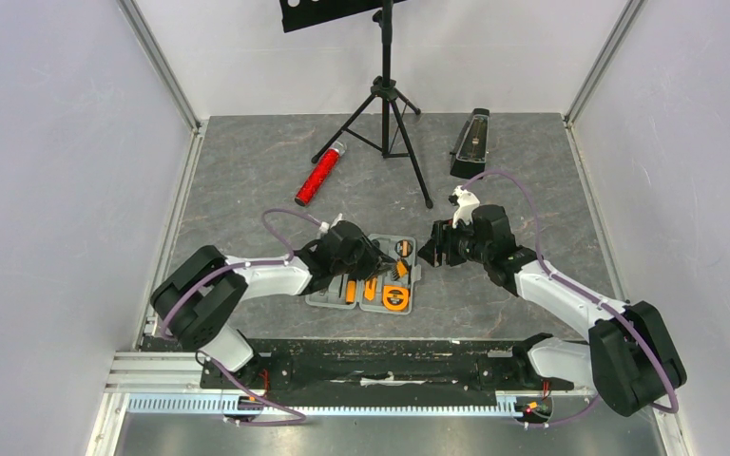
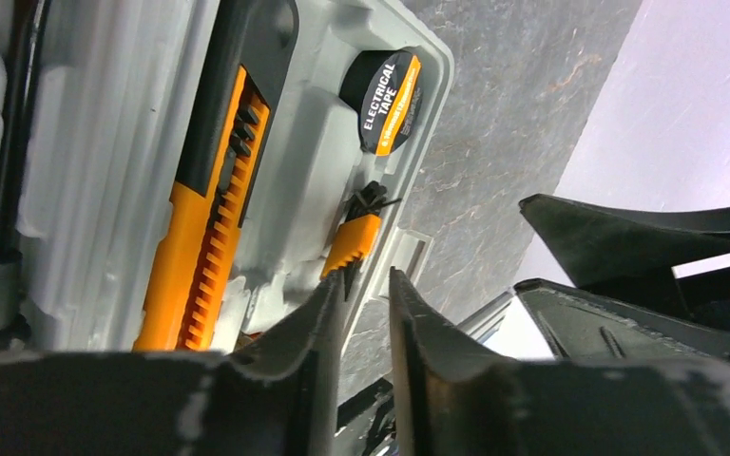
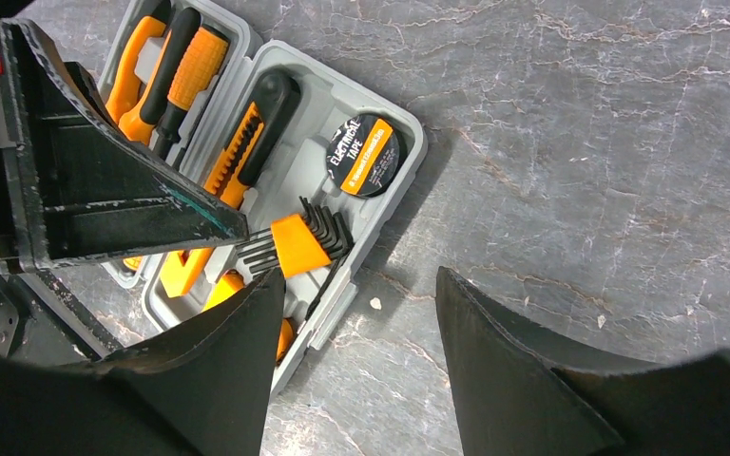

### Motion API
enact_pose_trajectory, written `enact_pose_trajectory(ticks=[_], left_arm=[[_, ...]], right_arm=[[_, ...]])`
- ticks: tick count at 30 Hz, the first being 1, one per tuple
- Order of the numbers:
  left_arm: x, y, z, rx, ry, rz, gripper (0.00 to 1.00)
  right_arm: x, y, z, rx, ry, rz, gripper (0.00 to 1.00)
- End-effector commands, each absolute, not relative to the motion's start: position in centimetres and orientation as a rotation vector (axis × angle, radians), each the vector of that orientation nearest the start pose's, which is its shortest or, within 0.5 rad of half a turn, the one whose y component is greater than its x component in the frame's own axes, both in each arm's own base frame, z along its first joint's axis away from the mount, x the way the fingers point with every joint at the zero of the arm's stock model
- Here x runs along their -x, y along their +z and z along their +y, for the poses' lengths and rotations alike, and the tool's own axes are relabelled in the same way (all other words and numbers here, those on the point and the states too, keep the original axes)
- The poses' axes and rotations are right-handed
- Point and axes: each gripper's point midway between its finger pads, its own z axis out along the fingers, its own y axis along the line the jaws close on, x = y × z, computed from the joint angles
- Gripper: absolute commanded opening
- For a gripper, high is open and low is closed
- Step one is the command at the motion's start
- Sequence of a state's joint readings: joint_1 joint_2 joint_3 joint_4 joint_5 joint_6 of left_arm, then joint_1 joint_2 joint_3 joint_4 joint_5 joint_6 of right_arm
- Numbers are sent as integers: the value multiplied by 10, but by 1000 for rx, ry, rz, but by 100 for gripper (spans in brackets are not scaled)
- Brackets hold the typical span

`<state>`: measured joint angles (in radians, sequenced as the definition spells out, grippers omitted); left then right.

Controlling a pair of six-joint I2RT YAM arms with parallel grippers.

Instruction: Pack the tool kit

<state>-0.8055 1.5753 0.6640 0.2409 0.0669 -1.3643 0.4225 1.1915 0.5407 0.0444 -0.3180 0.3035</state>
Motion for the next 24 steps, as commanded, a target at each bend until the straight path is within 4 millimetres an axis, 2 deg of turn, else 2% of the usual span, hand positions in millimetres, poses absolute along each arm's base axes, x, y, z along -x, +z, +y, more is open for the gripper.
enact_pose_trajectory(ticks=[1, 5, 8, 11, 15, 17, 20, 24], left_arm=[[-252, 87, -330, 716, -1191, 2350, 33], [-250, 95, -325, 679, -1185, 2334, 41], [-258, 103, -322, 619, -1132, 2303, 48], [-263, 111, -325, 501, -1101, 2304, 50], [-272, 119, -330, 237, -1049, 2339, 50], [-277, 125, -326, 112, -976, 2350, 51], [-287, 136, -300, 54, -881, 2317, 52], [-313, 155, -238, 86, -775, 2289, 58]], right_arm=[[-272, 102, 197, 336, 771, 2166, 62], [-272, 103, 198, 345, 772, 2164, 62], [-273, 104, 198, 350, 769, 2162, 62], [-273, 105, 198, 360, 766, 2159, 62], [-272, 109, 200, 412, 770, 2135, 62], [-271, 114, 202, 457, 775, 2113, 62], [-272, 125, 208, 580, 754, 2068, 62], [-273, 137, 224, 828, 657, 2022, 63]])
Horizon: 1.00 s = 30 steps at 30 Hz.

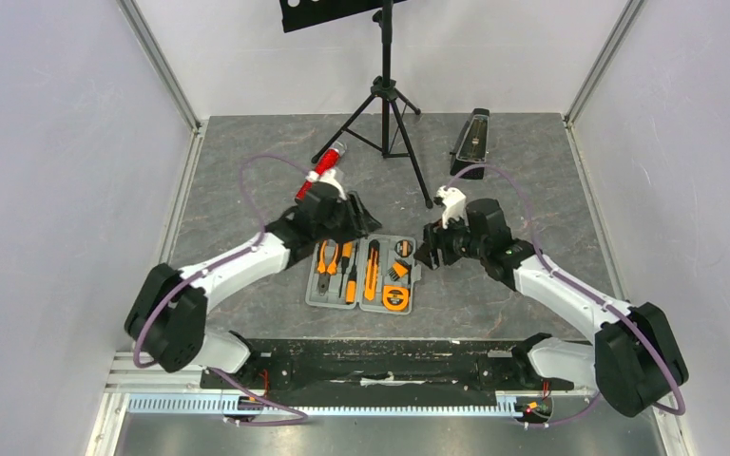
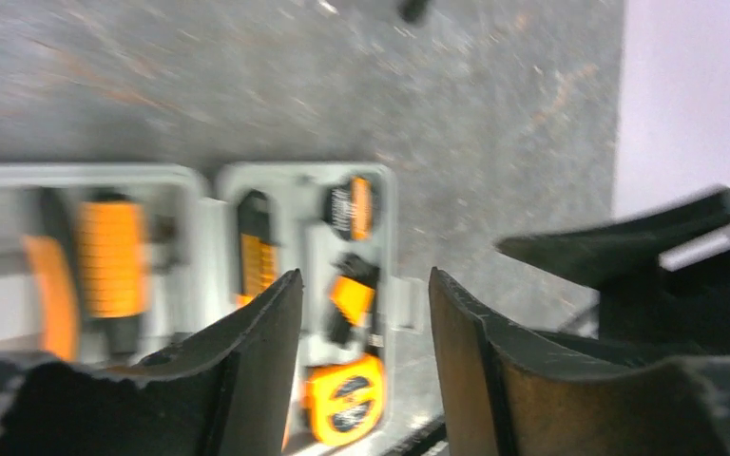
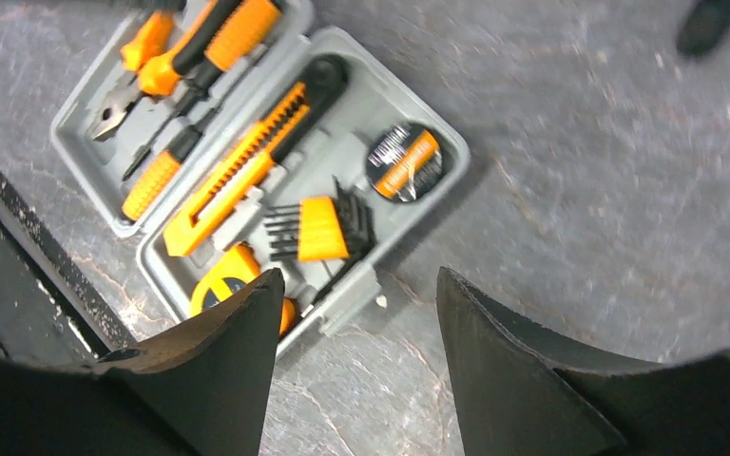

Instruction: Pack the tool kit

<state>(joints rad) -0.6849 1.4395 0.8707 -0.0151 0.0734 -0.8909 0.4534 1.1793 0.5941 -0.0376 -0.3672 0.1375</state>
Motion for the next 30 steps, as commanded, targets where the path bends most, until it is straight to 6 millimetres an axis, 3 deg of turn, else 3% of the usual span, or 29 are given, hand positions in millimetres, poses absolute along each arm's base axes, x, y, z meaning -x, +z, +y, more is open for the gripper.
enact_pose_trajectory(ticks=[1, 6, 9, 17, 22, 26, 30], left_arm=[[-317, 158, -223, 64, -731, 2292, 60], [-340, 186, -131, 55, -452, 2254, 65], [-345, 200, -94, 65, -264, 2196, 66], [-338, 193, -71, 66, -134, 2144, 66], [-338, 197, -63, 63, -79, 2134, 65], [-338, 196, -63, 57, -75, 2139, 65], [-337, 197, -63, 49, -73, 2136, 65]], right_arm=[[-273, 139, 228, 888, 631, 2019, 63], [-273, 119, 243, 1089, 550, 2136, 62], [-274, 105, 254, 1160, 485, 2213, 59], [-268, 75, 274, 1201, 442, 2359, 52], [-257, 63, 282, 1228, 448, 2407, 56], [-250, 66, 284, 1329, 431, 2370, 60], [-259, 80, 273, 1525, 315, 2211, 70]])
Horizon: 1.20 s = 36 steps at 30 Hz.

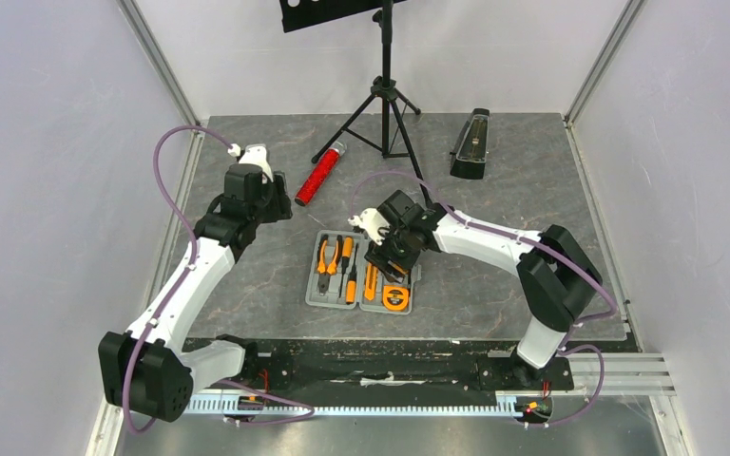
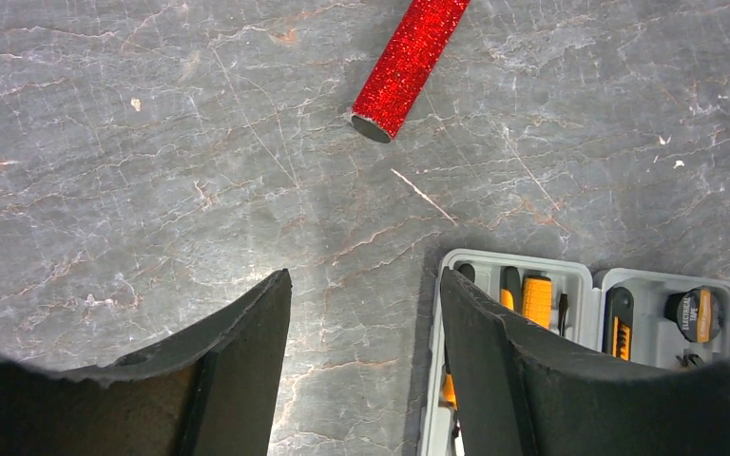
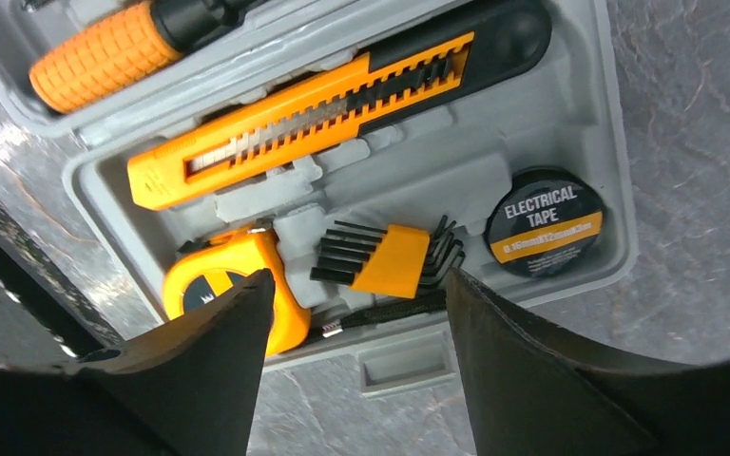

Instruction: Pack the tool kit

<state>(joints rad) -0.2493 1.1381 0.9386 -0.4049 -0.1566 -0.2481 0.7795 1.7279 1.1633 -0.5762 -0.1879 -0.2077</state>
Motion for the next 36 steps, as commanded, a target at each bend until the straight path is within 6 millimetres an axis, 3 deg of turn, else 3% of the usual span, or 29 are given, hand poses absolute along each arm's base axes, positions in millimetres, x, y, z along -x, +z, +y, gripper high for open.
enact_pose_trajectory(ticks=[1, 4, 5, 7, 10, 14, 16, 18, 21, 24, 28, 32, 36], left_arm=[[-337, 198, -62, 48, -71, 2135, 65], [-336, 201, -61, 42, -57, 2129, 65], [-335, 203, -60, 36, -43, 2126, 65], [-332, 209, -56, 25, -5, 2112, 65], [-327, 218, -48, 21, 50, 2088, 64], [-321, 228, -37, 30, 116, 2051, 65], [-319, 233, -32, 37, 143, 2033, 65], [-317, 235, -27, 44, 164, 2022, 64], [-315, 236, -24, 46, 187, 2013, 64], [-315, 237, -22, 47, 199, 2008, 64], [-314, 237, -22, 43, 203, 2002, 64], [-313, 237, -19, 43, 224, 1996, 64], [-312, 238, -14, 50, 256, 1987, 64]], right_arm=[[-262, 81, 269, 1584, 278, 2169, 71], [-270, 89, 260, 1786, 176, 1958, 84], [-271, 91, 258, 1857, 151, 1874, 97], [-273, 93, 252, 1962, 95, 1744, 98], [-287, 113, 253, 1946, 16, 1671, 98], [-303, 149, 270, 1789, 20, 1599, 98], [-316, 185, 272, 1598, -23, 1515, 98], [-317, 226, 262, 1359, -53, 1372, 98], [-310, 257, 243, 1122, -82, 1221, 98], [-303, 242, 250, 1285, -79, 1214, 98], [-292, 179, 250, 1728, -114, 1277, 98], [-285, 146, 247, 1997, -107, 1262, 98], [-280, 127, 255, 2134, -34, 1265, 91]])
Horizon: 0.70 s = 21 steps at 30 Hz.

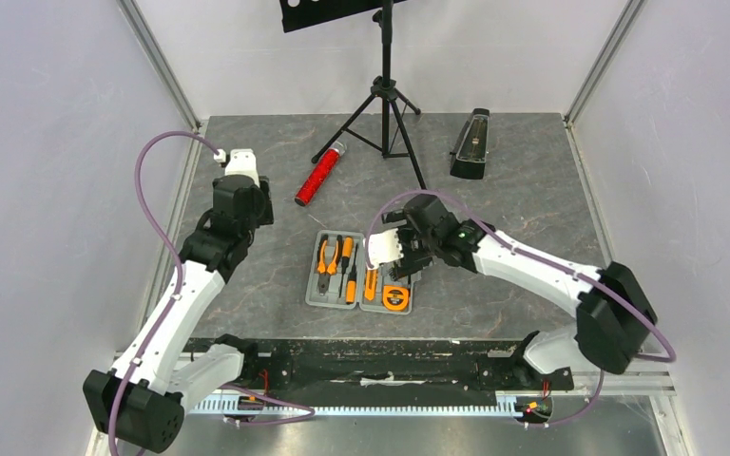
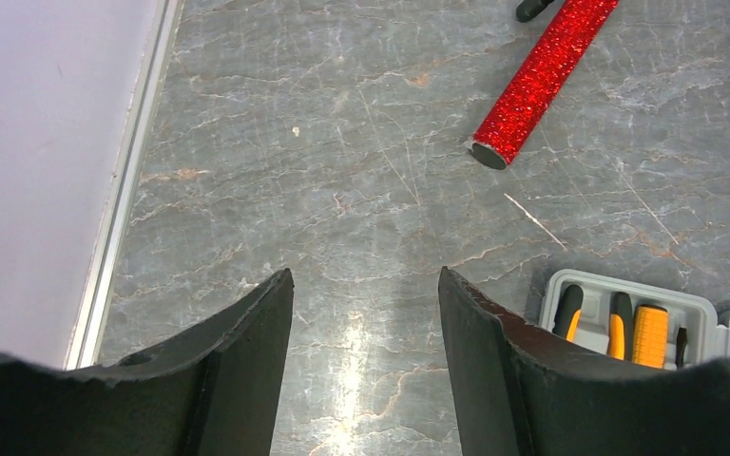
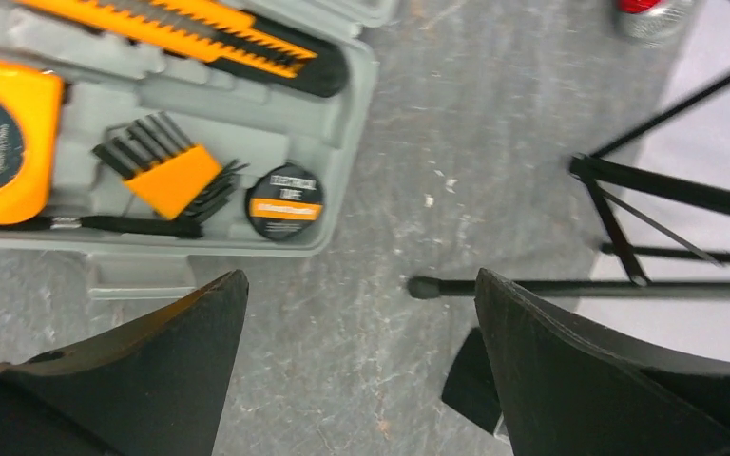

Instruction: Pack the tool kit

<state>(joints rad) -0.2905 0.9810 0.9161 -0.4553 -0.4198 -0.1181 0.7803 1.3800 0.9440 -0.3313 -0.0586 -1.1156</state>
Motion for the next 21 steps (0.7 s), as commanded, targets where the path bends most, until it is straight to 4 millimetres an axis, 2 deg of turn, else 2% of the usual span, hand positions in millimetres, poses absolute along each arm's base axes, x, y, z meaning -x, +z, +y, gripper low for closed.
enact_pose_trajectory(ticks=[1, 6, 9, 14, 21], left_arm=[[-312, 237, -13, 51, 265, 1987, 64], [-311, 236, -14, 40, 281, 1984, 63], [-311, 236, -14, 40, 282, 1981, 63], [-311, 236, -14, 39, 282, 1980, 63], [-311, 235, -13, 40, 291, 1983, 63]], right_arm=[[-278, 121, 256, 2163, -19, 1275, 91], [-267, 90, 257, 2271, 15, 1307, 86], [-259, 77, 265, 2313, 75, 1299, 80], [-249, 59, 274, 2378, 132, 1273, 69], [-246, 47, 283, 2414, 161, 1242, 66]])
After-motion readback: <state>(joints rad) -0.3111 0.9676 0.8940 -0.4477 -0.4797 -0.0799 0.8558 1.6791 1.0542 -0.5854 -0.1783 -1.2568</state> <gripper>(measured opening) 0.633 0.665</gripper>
